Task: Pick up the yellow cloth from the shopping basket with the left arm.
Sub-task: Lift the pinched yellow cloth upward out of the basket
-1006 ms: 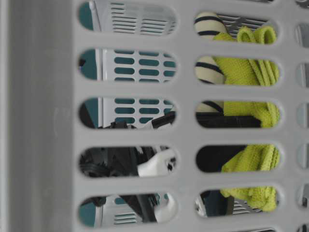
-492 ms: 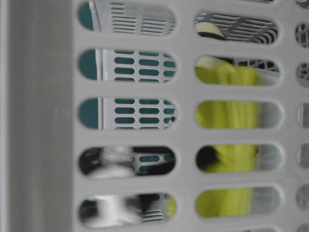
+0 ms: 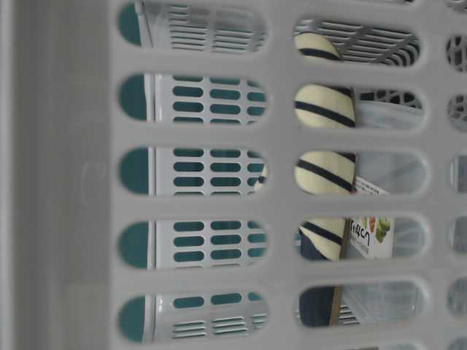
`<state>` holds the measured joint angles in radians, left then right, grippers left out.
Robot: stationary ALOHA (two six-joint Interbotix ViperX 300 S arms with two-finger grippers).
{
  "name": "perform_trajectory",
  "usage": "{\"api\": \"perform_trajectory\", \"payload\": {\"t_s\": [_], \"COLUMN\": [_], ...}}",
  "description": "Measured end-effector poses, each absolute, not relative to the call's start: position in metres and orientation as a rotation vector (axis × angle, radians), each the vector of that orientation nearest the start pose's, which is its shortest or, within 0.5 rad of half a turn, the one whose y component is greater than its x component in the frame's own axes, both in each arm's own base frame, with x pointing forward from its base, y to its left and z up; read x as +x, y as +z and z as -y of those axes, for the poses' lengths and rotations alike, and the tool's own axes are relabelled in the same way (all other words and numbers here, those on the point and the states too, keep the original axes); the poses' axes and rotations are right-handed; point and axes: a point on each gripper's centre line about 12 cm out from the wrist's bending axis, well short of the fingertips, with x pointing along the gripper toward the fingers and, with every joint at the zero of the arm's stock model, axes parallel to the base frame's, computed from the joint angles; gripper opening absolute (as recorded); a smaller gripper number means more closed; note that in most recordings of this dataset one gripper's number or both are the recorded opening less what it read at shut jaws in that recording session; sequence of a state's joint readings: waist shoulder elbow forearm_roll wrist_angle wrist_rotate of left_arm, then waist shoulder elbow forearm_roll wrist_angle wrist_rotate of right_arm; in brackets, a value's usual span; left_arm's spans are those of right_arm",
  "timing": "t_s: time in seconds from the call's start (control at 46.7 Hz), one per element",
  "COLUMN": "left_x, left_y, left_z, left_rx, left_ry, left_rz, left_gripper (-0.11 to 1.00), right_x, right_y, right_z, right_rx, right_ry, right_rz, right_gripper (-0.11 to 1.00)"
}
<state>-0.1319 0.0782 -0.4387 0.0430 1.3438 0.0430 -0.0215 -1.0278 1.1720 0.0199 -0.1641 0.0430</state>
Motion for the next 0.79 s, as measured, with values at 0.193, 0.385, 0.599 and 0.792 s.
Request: {"api": "perform_trajectory", "payload": {"t_s": [0.193,0.385,0.599,0.792], "left_x": [0.418,0.418,0.417,0.419], "left_y": [0.447,0.447,0.447,0.445], "left_z": [0.05,0.05,0.05,0.05], "left_rx": [0.136,0.136,0.136,0.136], "left_ry": [-0.107,-0.107,-0.107,-0.107], "left_rz": [-1.03,-1.038,-1.039,-1.047], "left_gripper": [0.14,0.14,0.14,0.14], "right_x": [0.187,0.186,0.187,0.186], "right_y": [0.293,0.293,0.293,0.293], "right_z": [0.004,0.004,0.005,0.005], "right_rx": [0.062,0.061,0.062,0.062], "right_ry": [-0.024,-0.024,-0.027,-0.028], "right_rz": [0.03,0.03,0.03,0.03], "right_gripper": [0.75,0.75,0.75,0.75]}}
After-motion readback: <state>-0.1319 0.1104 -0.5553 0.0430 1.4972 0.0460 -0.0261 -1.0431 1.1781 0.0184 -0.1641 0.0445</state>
